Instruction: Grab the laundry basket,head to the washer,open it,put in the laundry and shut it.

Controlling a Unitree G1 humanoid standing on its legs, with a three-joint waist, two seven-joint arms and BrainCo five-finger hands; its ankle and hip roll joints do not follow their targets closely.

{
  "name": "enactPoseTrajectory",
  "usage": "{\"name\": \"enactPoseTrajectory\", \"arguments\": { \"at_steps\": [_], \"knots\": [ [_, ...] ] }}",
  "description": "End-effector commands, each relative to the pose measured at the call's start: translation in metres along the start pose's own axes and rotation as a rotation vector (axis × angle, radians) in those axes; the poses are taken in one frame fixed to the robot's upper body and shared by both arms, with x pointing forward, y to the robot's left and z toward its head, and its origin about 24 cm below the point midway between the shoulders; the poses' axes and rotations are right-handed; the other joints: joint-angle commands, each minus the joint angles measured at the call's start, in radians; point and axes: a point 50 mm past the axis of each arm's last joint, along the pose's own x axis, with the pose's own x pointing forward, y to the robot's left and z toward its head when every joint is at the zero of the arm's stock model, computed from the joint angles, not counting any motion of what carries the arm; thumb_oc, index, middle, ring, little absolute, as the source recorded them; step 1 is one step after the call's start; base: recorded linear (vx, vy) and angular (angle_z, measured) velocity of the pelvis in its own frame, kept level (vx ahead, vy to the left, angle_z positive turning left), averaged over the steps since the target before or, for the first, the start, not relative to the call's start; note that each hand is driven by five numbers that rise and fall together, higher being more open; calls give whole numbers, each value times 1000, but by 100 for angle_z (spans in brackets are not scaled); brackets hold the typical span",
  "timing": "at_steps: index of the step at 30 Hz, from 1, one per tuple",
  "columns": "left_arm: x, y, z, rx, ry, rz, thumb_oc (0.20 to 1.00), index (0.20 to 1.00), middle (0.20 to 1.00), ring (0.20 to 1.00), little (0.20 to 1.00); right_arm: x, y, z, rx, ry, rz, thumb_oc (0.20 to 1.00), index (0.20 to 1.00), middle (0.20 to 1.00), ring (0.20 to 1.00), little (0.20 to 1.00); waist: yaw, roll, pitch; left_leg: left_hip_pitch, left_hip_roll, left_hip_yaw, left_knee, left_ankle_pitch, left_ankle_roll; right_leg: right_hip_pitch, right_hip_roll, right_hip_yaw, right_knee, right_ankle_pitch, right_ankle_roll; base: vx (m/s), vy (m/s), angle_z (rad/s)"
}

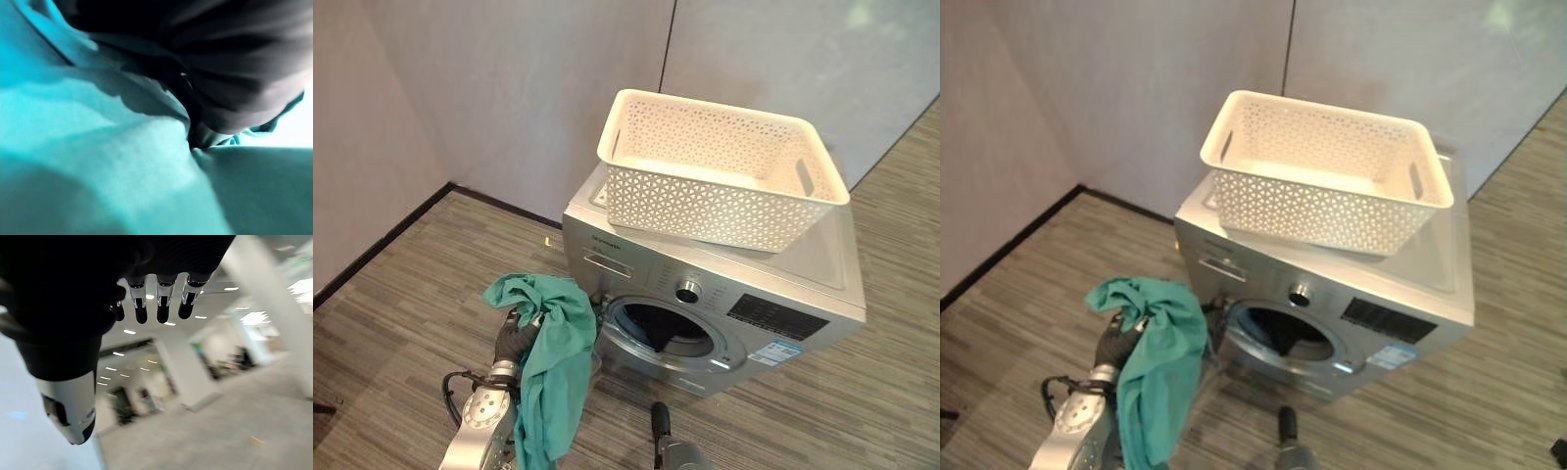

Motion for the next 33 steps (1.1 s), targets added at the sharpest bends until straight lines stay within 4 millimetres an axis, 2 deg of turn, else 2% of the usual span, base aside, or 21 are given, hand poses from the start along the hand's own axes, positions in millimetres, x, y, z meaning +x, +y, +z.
{"name": "enactPoseTrajectory", "arguments": {
  "at_steps": [1,2,3,5,6,7,8,9,10,11,13,14,19,20,21,24,25,27,29,32,33],
  "knots": [
    [8,-3,25,-6,-148,6,200,200,200,200,200,-6,3,-14,0,54,-32,1000,1000,1000,1000,1000,1,24,-2,-11,-32,-82,-1,-82,81,99,-68,13,100,-121,79,25,50,9],
    [8,-4,23,-18,-140,12,200,200,200,200,200,-24,31,-36,0,167,102,1000,1000,1000,1000,1000,-2,29,4,1,-32,-72,-1,-88,84,101,-68,25,102,-116,83,0,0,0],
    [8,-3,24,-17,-141,14,200,200,200,200,200,-24,32,-35,4,166,103,1000,1000,1000,1000,1000,-2,24,4,-2,-35,-68,-1,-82,83,97,-69,29,100,-110,81,10,32,-12],
    [9,-4,21,-26,-130,14,200,200,200,200,200,-56,65,-66,34,367,260,1000,1000,1000,1000,1000,0,29,14,6,-33,-57,-1,-85,85,94,-68,36,105,-91,85,-29,1,-36],
    [9,-3,21,-25,-132,16,200,200,200,200,200,-56,66,-65,37,366,261,1000,1000,1000,1000,1000,0,25,13,2,-36,-53,-1,-79,85,89,-71,39,103,-86,84,-84,-18,-42],
    [11,-6,23,-29,-136,12,200,200,200,200,200,-78,96,-66,108,450,392,1000,1000,1000,1000,1000,12,31,31,-2,-26,-45,-1,-74,85,83,-65,38,116,-88,83,-73,-14,-37],
    [11,-5,23,-29,-137,13,200,200,200,200,200,-78,96,-66,111,449,392,1000,1000,1000,1000,1000,12,28,31,-5,-28,-43,-1,-68,84,79,-67,41,115,-84,82,-74,-8,-32],
    [13,-5,25,-23,-142,14,200,200,200,200,200,-86,109,-62,167,474,448,1000,1000,1000,1000,1000,19,33,40,-8,-22,-40,-1,-68,85,81,-61,41,127,-105,77,-89,-10,-15],
    [18,-7,28,-14,-151,2,200,200,200,200,200,-97,130,-51,269,506,537,1000,1000,1000,1000,1000,37,44,48,-23,-12,-36,-1,-56,83,87,-51,25,161,-166,59,-74,-7,-7],
    [18,-7,28,-14,-152,3,200,200,200,200,200,-96,130,-50,271,506,537,1000,1000,1000,1000,1000,36,44,49,-22,-12,-36,-1,-56,83,86,-51,25,164,-168,58,-86,-9,-7],
    [22,-12,31,-7,-161,-17,200,200,200,200,200,-98,143,-34,326,465,621,1000,1000,1000,1000,1000,55,56,51,-44,-6,-35,-1,-38,80,103,-37,5,202,-237,40,-104,-22,-6],
    [23,-16,32,-1,-168,-31,200,200,200,200,200,-100,154,-13,356,380,714,1000,1000,1000,1000,1000,75,65,48,-65,-3,-33,-1,-21,79,118,-27,-10,245,-289,26,-137,-50,-3],
    [20,-24,28,-24,-151,-73,200,200,200,200,200,-105,173,21,376,235,879,1000,1000,1000,1000,1000,125,67,27,-95,-17,-35,1,1,79,173,-12,-21,313,-324,10,-33,-52,-20],
    [20,-24,28,-23,-152,-73,200,200,200,200,200,-105,173,21,377,235,879,1000,1000,1000,1000,1000,124,67,28,-94,-17,-36,1,1,79,174,-12,-22,312,-324,10,-27,-104,11],
    [19,-28,28,-43,-149,-86,200,200,200,200,200,-104,181,36,389,187,917,1000,1000,1000,1000,1000,154,57,20,-115,-24,-38,1,14,70,228,-16,-39,259,-325,14,-26,-74,43],
    [18,-31,24,-58,-128,-99,200,200,200,200,200,-106,187,48,397,151,962,1000,1000,1000,1000,1000,177,53,17,-141,-16,-41,-1,32,56,249,-12,-53,188,-345,12,-68,-172,19],
    [19,-33,20,-70,-109,-104,200,200,200,200,200,-106,193,61,407,114,989,1000,1000,1000,1000,1000,196,44,16,-163,-9,-36,-1,43,43,273,-9,-85,131,-351,13,-77,-179,-3],
    [19,-36,18,-79,-95,-114,200,200,200,200,200,-107,194,63,410,109,998,1000,1000,1000,1000,1000,203,40,15,-171,-4,-39,-1,50,36,288,-2,-100,102,-360,12,-80,-180,-2],
    [18,-43,11,-87,-64,-143,200,200,200,200,200,-109,197,68,413,92,1020,1000,1000,1000,1000,1000,213,30,26,-195,15,-53,-1,76,11,304,28,-125,60,-402,-2,-121,-235,13],
    [19,-47,9,-97,-53,-160,200,200,200,200,200,-109,198,67,417,96,1025,1000,1000,1000,1000,1000,212,29,27,-206,24,-60,-1,89,1,306,44,-134,40,-413,-11,-64,-114,28],
    [18,-53,6,-99,-36,-187,200,200,200,200,200,-111,198,64,411,109,1031,1000,1000,1000,1000,1000,211,26,35,-209,32,-69,-1,99,-9,318,57,-148,28,-435,-21,-43,-89,15]
  ]
}}
